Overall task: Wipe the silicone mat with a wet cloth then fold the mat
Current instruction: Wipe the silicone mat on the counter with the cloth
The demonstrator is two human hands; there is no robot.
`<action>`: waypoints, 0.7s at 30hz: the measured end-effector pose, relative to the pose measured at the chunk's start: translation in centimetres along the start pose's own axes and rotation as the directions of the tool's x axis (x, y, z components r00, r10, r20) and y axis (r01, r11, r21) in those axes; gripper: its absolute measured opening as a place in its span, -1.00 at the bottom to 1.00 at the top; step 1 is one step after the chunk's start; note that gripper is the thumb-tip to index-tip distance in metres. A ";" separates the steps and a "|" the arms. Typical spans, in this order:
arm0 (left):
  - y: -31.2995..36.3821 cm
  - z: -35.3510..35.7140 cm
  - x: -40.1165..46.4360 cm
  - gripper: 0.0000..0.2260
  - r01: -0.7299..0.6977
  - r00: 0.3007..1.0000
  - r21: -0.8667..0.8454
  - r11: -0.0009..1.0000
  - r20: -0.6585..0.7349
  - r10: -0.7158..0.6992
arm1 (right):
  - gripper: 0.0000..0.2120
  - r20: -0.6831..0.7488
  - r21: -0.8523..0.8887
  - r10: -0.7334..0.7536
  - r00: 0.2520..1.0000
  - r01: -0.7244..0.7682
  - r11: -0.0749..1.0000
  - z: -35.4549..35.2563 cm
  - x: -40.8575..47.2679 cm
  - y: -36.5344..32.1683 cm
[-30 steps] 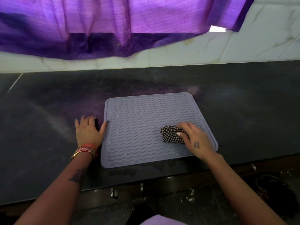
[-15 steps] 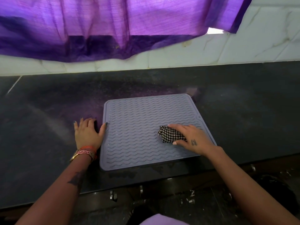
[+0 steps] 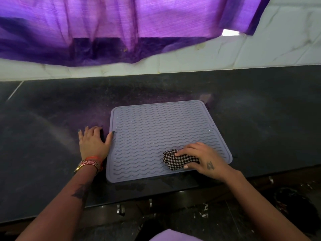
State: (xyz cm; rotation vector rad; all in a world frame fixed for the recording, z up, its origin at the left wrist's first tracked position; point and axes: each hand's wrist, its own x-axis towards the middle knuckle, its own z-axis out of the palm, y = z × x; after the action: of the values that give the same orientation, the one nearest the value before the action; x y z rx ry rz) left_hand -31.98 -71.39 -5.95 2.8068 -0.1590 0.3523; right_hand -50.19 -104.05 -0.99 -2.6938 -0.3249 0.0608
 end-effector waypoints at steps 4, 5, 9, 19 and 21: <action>0.0 0.1 0.0 -0.40 0.004 1.000 0.003 1.000 0.005 -0.004 | -0.60 -0.026 0.004 -0.007 1.000 0.007 1.000 0.8 -1.4 0.4; 0.0 0.0 0.0 -0.40 0.005 1.000 0.003 1.000 0.004 -0.005 | -0.60 -0.022 -0.002 -0.010 1.000 0.009 1.000 0.9 -1.5 0.4; 0.0 0.0 0.0 -0.40 0.003 1.000 0.002 1.000 0.007 -0.003 | -0.58 -0.031 0.037 -0.022 0.999 0.024 0.999 0.2 -1.5 0.7; 0.3 -0.3 -0.1 -0.40 -0.001 1.000 0.010 1.000 0.008 0.001 | -0.60 -0.137 0.061 0.009 0.990 -0.001 0.998 0.6 -4.0 2.5; 0.3 -0.4 -0.1 -0.40 0.000 1.000 0.012 1.000 0.010 0.000 | -0.60 -0.176 0.101 -0.011 0.984 0.029 0.994 0.2 -4.0 3.2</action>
State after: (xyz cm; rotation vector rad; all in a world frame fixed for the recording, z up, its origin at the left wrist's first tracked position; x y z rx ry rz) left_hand -32.26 -71.57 -5.49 2.8211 -0.1596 0.3403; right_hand -53.42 -107.78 -2.53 -2.5704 -0.2862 -0.1606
